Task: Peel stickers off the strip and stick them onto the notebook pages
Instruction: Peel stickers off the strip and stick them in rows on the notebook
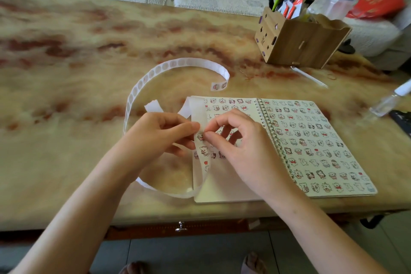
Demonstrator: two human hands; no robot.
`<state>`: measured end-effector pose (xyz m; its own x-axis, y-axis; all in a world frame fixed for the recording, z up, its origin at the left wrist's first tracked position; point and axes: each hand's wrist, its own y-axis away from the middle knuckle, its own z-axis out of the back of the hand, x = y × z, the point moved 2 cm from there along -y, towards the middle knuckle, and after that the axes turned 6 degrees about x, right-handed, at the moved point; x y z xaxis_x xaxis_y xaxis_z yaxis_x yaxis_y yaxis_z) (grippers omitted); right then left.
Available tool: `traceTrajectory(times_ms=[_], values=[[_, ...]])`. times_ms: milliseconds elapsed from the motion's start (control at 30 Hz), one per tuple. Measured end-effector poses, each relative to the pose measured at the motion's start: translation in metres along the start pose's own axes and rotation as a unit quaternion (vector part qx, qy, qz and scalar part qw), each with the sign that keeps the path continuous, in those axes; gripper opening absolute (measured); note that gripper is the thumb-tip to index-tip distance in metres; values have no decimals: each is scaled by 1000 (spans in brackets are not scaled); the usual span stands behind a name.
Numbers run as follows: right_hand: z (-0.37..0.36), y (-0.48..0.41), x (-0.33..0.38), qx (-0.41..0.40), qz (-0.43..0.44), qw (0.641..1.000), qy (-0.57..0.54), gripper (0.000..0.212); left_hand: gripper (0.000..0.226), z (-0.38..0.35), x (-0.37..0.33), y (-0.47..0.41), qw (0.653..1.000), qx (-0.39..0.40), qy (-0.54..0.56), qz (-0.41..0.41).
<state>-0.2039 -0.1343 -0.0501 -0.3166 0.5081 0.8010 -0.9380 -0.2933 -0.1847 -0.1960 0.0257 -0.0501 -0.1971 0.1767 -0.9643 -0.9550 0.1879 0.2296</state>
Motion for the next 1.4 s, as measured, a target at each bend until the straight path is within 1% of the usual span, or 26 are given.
traceTrajectory(times_ms=[100, 200, 267, 333, 467, 567, 767, 1400], values=[[0, 1, 2, 1, 8, 1000, 22, 6, 16, 1, 1, -1, 1000, 0, 5, 11], [5, 2, 5, 18, -10, 999, -33, 8, 15, 1, 3, -2, 1000, -13, -10, 16], [11, 0, 4, 32, -41, 994, -93, 7, 14, 2, 5, -4, 999, -23, -31, 17], [21, -3, -1, 47, -86, 987, -126, 4, 13, 2, 8, -5, 998, -26, -50, 22], [41, -5, -14, 107, -195, 970, -96, 3, 12, 1, 9, -5, 997, -15, -72, 31], [48, -4, -21, 117, -232, 963, -68, 7, 13, 0, 10, -5, 996, -7, -88, 35], [45, -2, -27, 118, -243, 962, -41, 5, 12, 1, 11, -7, 995, -7, -95, 37], [36, -1, -29, 89, -246, 965, -18, 6, 13, 0, 11, -7, 995, -1, -91, 40]])
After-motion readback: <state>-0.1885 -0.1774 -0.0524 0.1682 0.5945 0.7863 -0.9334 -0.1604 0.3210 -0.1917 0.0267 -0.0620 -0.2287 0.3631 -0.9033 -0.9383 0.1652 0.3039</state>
